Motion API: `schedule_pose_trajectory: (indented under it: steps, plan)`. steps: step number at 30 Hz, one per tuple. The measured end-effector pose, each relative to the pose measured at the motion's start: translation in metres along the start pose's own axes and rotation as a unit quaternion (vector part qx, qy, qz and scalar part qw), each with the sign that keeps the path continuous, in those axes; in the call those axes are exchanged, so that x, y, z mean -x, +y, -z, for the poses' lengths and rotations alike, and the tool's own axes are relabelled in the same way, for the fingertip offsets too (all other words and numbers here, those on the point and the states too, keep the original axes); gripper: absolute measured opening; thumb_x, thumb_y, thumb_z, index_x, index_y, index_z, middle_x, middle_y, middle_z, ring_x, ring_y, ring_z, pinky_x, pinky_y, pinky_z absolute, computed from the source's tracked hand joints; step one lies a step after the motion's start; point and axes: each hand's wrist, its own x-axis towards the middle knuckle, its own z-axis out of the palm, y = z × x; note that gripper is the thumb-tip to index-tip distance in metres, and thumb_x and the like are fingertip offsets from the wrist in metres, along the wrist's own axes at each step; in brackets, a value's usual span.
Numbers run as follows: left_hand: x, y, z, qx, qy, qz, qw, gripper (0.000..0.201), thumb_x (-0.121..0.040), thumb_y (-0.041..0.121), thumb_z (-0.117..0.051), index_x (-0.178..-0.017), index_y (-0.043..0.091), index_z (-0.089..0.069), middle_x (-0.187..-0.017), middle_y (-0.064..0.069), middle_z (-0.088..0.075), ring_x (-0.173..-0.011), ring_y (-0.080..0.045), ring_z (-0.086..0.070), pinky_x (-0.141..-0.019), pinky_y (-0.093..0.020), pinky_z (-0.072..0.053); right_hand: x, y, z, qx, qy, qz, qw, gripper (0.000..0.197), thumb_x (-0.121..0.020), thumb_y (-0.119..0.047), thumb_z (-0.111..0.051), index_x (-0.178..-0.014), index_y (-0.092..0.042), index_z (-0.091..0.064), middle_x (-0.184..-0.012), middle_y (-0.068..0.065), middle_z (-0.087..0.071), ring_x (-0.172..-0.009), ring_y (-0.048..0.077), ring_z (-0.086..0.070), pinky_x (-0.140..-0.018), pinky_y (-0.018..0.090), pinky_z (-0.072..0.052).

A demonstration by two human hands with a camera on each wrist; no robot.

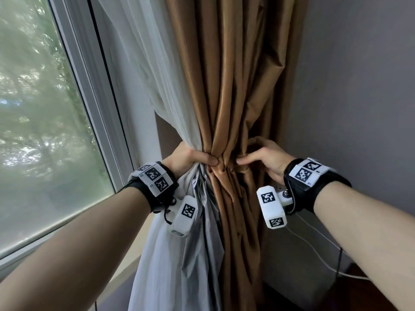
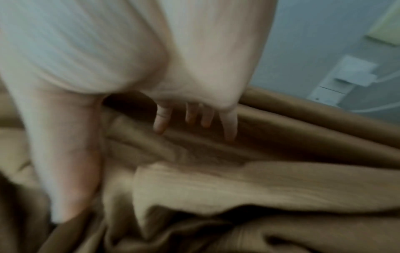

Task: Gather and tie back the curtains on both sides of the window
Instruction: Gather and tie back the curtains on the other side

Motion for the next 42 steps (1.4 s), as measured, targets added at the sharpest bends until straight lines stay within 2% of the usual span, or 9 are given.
schedule_pose_trajectory:
  steps: [3, 9, 12, 18, 25, 32, 36, 39, 42]
  plan:
    - [0.006, 0.001, 0.001, 0.01, -0.017, 0.01, 1.0, 0.07, -0.059, -0.009, -0.074, -0.127, -0.016, -0.057, -0.111, -0.023, -0.072, -0.099, -0.03, -0.074, -0.087, -0.038, -0.058, -0.007, 0.011, -0.004, -0.12, -0.065, -0.051, 0.989, 0.109, -0.046, 0.004, -0.089, -0.147, -0.012, -0.051, -0.125, 0.021, -0.073, -0.116, 0.037, -0.07, -0.108, 0.058, -0.051]
    - [0.018, 0.003, 0.011, 0.026, -0.019, 0.018, 0.999, 0.058, -0.064, -0.012, -0.066, -0.121, -0.011, -0.06, -0.103, -0.015, -0.077, -0.096, -0.029, -0.075, -0.088, -0.039, -0.059, -0.006, 0.003, -0.039, -0.122, -0.218, -0.054, 0.967, 0.042, -0.062, 0.012, -0.069, -0.101, -0.002, -0.079, -0.094, 0.018, -0.078, -0.083, 0.032, -0.077, -0.081, 0.042, -0.064]
    - [0.024, 0.003, 0.022, 0.033, -0.008, 0.027, 0.999, 0.066, -0.064, -0.011, -0.066, -0.129, -0.019, -0.055, -0.116, -0.025, -0.069, -0.101, -0.031, -0.073, -0.093, -0.042, -0.058, -0.006, -0.001, -0.05, -0.113, -0.194, -0.037, 0.974, 0.05, -0.06, 0.01, -0.073, -0.109, -0.002, -0.073, -0.099, 0.019, -0.077, -0.087, 0.034, -0.076, -0.077, 0.041, -0.064]
    - [0.035, 0.004, 0.036, 0.032, -0.006, 0.026, 0.999, 0.071, -0.061, -0.008, -0.075, -0.129, -0.017, -0.056, -0.114, -0.024, -0.07, -0.099, -0.031, -0.074, -0.09, -0.042, -0.058, 0.002, -0.009, -0.058, -0.171, -0.177, -0.065, 0.967, 0.053, -0.065, 0.01, -0.06, -0.117, 0.006, -0.068, -0.123, 0.036, -0.062, -0.118, 0.053, -0.059, -0.117, 0.067, -0.036]
    - [0.056, 0.009, 0.045, 0.035, -0.024, 0.034, 0.999, 0.08, -0.053, 0.002, -0.081, -0.128, -0.013, -0.057, -0.108, -0.02, -0.074, -0.097, -0.031, -0.075, -0.087, -0.041, -0.059, 0.013, -0.006, -0.087, -0.096, -0.074, -0.029, 0.992, 0.033, -0.082, 0.026, -0.059, -0.099, 0.001, -0.073, -0.088, 0.019, -0.076, -0.089, 0.037, -0.072, -0.09, 0.048, -0.062]
    - [0.089, 0.025, 0.059, 0.045, -0.08, 0.081, 0.992, 0.04, -0.066, -0.011, -0.06, -0.104, -0.002, -0.067, -0.086, -0.009, -0.079, -0.078, -0.023, -0.077, -0.071, -0.031, -0.061, 0.033, -0.011, -0.114, -0.04, -0.042, -0.022, 0.998, 0.036, -0.077, 0.025, -0.065, -0.108, 0.011, -0.073, -0.106, 0.031, -0.075, -0.105, 0.045, -0.073, -0.102, 0.053, -0.057]
    - [0.105, 0.029, 0.065, 0.059, -0.097, 0.08, 0.99, 0.039, -0.067, -0.012, -0.057, -0.102, -0.002, -0.067, -0.085, -0.01, -0.079, -0.077, -0.023, -0.077, -0.072, -0.033, -0.061, 0.043, -0.012, -0.123, 0.013, -0.001, 0.001, 1.0, 0.036, -0.07, 0.015, -0.081, -0.103, 0.0, -0.079, -0.1, 0.018, -0.08, -0.102, 0.038, -0.076, -0.101, 0.049, -0.058]
    - [0.11, 0.029, 0.068, 0.041, -0.067, 0.044, 0.996, 0.044, -0.065, -0.011, -0.064, -0.107, 0.0, -0.068, -0.093, -0.008, -0.079, -0.086, -0.023, -0.077, -0.081, -0.036, -0.059, 0.053, -0.012, -0.129, -0.007, 0.028, 0.005, 1.0, 0.065, -0.059, 0.004, -0.092, -0.12, -0.004, -0.071, -0.102, 0.011, -0.081, -0.099, 0.031, -0.077, -0.1, 0.049, -0.059]
    - [0.118, 0.028, 0.069, 0.039, -0.073, 0.035, 0.996, 0.053, -0.061, -0.008, -0.072, -0.114, -0.004, -0.066, -0.101, -0.01, -0.078, -0.095, -0.026, -0.075, -0.089, -0.039, -0.057, 0.059, -0.005, -0.134, -0.109, 0.025, -0.036, 0.993, 0.11, -0.052, 0.011, -0.087, -0.15, -0.011, -0.04, -0.117, 0.015, -0.073, -0.108, 0.036, -0.071, -0.101, 0.058, -0.055]
